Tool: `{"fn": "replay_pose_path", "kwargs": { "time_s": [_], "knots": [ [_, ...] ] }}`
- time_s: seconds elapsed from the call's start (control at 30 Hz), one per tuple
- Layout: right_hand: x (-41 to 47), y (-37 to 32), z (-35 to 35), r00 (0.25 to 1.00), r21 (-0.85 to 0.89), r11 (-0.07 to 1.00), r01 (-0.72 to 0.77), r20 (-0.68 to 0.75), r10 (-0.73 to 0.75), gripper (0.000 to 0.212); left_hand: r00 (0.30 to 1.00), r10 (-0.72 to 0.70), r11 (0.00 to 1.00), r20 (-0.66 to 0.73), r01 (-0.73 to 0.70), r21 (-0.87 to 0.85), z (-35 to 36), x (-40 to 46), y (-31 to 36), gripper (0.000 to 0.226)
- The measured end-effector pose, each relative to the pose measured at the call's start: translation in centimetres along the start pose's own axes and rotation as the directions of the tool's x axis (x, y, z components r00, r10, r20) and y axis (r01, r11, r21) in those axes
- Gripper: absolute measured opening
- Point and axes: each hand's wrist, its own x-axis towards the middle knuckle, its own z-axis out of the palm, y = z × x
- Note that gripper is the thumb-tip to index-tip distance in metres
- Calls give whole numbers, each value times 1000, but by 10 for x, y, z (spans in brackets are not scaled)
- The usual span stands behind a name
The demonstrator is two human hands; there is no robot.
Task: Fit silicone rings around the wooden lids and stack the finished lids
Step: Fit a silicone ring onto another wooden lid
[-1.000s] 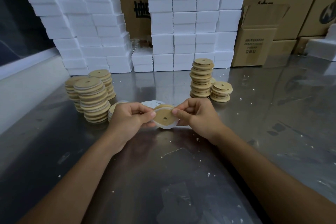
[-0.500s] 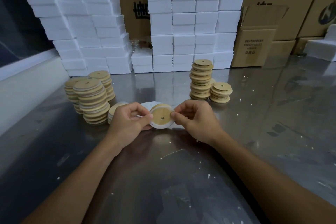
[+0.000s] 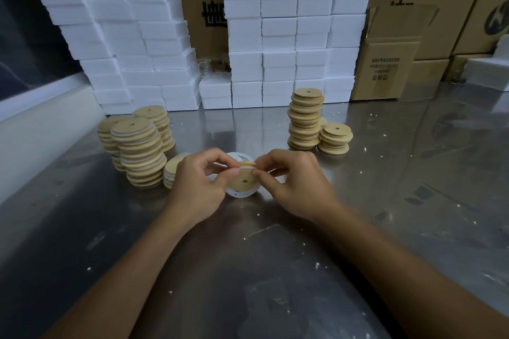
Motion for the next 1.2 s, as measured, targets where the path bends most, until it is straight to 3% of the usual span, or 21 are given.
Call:
{"fn": "replay_pose_path", "kwargs": {
  "time_s": [0.1, 0.47, 0.83, 1.03, 1.2],
  "knots": [
    [0, 4, 3, 995, 105, 989, -101, -4, 102, 5, 1000, -4, 1000, -11, 4, 1, 2, -1, -2, 29],
    [3, 5, 1, 985, 138, 976, -171, 29, 168, 3, 998, -67, 992, -7, 65, -112, 3, -2, -5, 23],
    [1, 16, 5, 963, 226, 936, -269, 88, 256, 6, 958, -284, 881, 38, 276, -384, 7, -4, -11, 23],
    [1, 11, 2, 995, 69, 993, -100, -13, 101, 2, 997, -44, 996, -66, 39, -75, 12, -4, -9, 26],
    [2, 4, -4, 999, -73, 997, 36, 22, -34, 9, 984, 165, 984, -68, -159, 80, 15, -8, -3, 18]
  ]
}}
